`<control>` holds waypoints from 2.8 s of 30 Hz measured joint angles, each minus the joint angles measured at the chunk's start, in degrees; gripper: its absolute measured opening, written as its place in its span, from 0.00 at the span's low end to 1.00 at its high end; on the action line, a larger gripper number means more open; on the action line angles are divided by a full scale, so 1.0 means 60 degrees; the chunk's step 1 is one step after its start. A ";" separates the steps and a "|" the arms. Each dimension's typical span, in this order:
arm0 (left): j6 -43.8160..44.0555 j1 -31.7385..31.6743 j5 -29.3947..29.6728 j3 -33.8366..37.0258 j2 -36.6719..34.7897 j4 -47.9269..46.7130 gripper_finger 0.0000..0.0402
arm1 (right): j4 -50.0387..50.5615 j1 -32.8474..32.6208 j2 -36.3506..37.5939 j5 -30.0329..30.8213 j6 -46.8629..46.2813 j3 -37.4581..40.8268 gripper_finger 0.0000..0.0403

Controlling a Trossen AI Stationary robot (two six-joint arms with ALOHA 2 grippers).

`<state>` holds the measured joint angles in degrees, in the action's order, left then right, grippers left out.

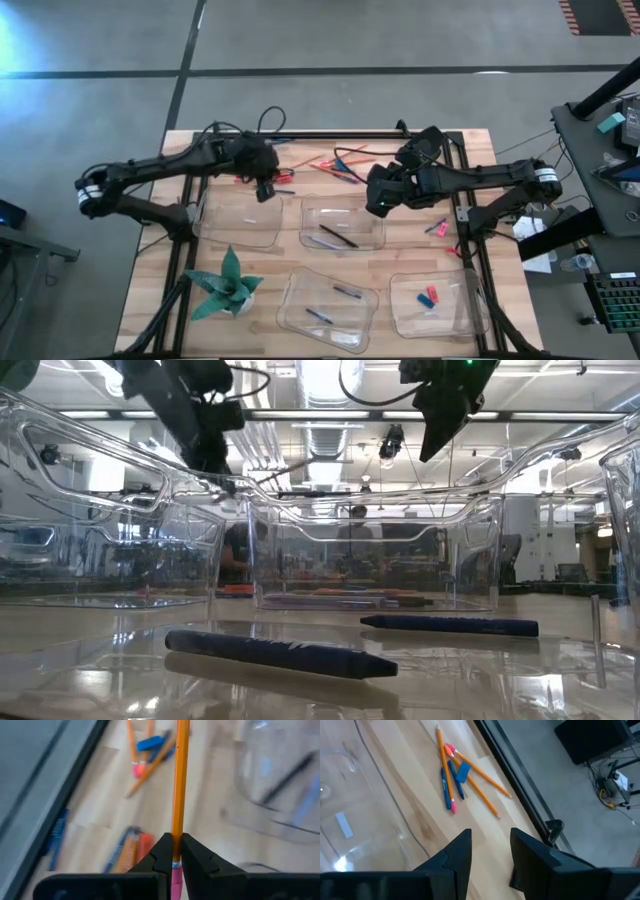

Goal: Sort crayons/erasers/pens/pencils in bins
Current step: Put the orange pencil into the top left transparent bin

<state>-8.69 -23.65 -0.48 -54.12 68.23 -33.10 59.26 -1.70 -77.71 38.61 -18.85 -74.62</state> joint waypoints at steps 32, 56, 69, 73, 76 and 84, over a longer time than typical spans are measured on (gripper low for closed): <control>0.4142 0.1591 -0.1550 0.1830 -0.3064 -0.6844 0.03 | -0.0368 0.0196 -0.0007 0.0004 0.0083 0.0640 0.32; 0.3101 0.1584 -0.0807 0.2658 0.0751 -0.5032 0.05 | -0.0698 0.0915 -0.0004 0.0000 0.0372 0.0716 0.32; 0.3136 0.1580 -0.0363 0.2582 0.0667 -0.5017 0.05 | -0.0939 0.1142 -0.0004 -0.0003 0.0402 0.0734 0.32; 0.3134 0.1580 -0.0364 0.2569 0.0645 -0.5010 0.05 | -0.0990 0.1304 -0.0004 -0.0004 0.0401 0.0734 0.32; 0.3134 0.1580 -0.0363 0.2565 0.0661 -0.4924 0.05 | -0.1004 0.1422 -0.0004 -0.0004 0.0401 0.0734 0.32; 0.4787 0.1587 -0.0334 0.2515 0.0652 -0.4383 0.03 | -0.1000 0.1527 -0.0004 0.0000 0.0655 0.0734 0.32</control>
<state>20.03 -14.13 -2.48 -39.03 72.14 -59.40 53.26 7.46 -77.73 38.61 -14.92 -70.22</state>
